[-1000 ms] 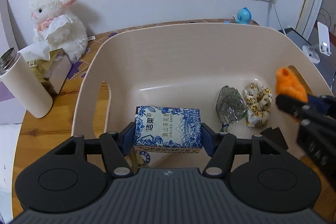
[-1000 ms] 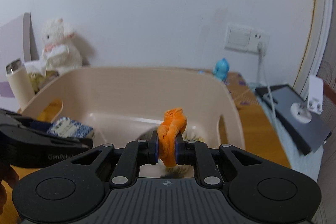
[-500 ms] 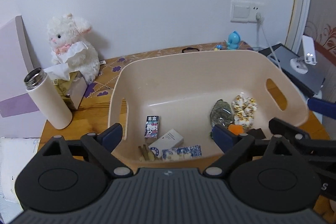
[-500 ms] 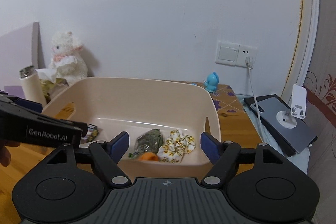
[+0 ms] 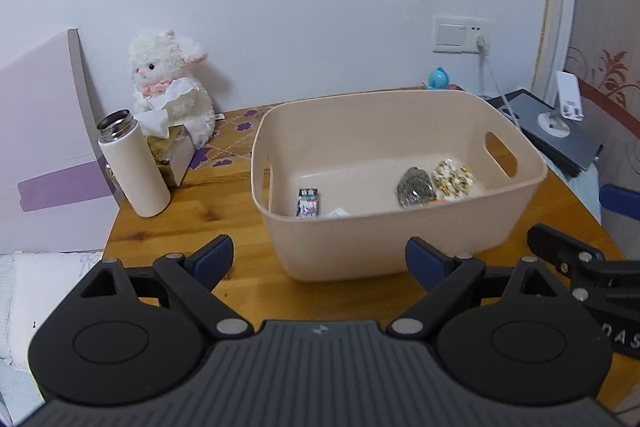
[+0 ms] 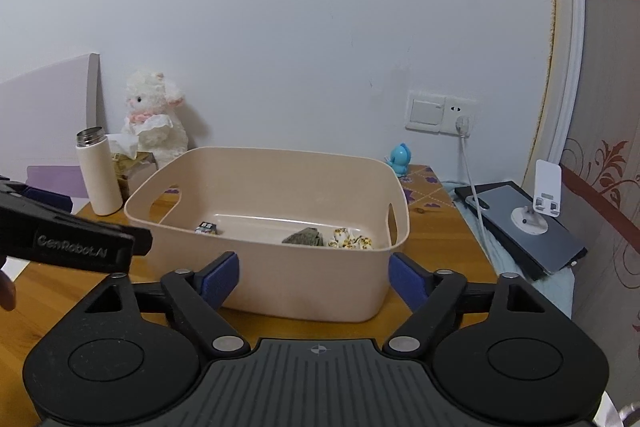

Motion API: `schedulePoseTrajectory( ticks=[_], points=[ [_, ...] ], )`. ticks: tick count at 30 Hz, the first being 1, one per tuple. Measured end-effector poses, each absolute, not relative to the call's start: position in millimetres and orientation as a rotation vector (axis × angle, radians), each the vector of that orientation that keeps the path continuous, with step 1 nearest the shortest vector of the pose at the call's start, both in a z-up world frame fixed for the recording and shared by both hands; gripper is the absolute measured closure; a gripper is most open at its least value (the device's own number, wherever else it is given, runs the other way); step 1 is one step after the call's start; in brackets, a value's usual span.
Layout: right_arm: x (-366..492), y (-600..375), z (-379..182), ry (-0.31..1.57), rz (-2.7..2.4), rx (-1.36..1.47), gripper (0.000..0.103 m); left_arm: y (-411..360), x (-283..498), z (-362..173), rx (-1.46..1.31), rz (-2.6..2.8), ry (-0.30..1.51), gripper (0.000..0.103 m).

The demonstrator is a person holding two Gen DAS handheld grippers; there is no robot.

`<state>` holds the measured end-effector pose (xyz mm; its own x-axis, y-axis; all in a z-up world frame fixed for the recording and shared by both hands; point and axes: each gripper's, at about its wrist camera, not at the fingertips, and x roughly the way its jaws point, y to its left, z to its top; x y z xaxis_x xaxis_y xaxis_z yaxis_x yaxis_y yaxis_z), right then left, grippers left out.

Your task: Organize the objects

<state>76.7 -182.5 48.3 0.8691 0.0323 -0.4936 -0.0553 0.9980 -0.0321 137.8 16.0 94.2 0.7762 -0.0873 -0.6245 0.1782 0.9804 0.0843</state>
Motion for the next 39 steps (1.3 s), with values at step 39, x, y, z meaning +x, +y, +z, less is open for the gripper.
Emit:
schedulePoseTrajectory(
  ticks=[39],
  points=[
    [-48.5,-181.3,36.0,0.498,0.073,-0.079,0.015,40.8,-5.1,69.6,0.019,-0.195,0.655,0.010]
  ],
)
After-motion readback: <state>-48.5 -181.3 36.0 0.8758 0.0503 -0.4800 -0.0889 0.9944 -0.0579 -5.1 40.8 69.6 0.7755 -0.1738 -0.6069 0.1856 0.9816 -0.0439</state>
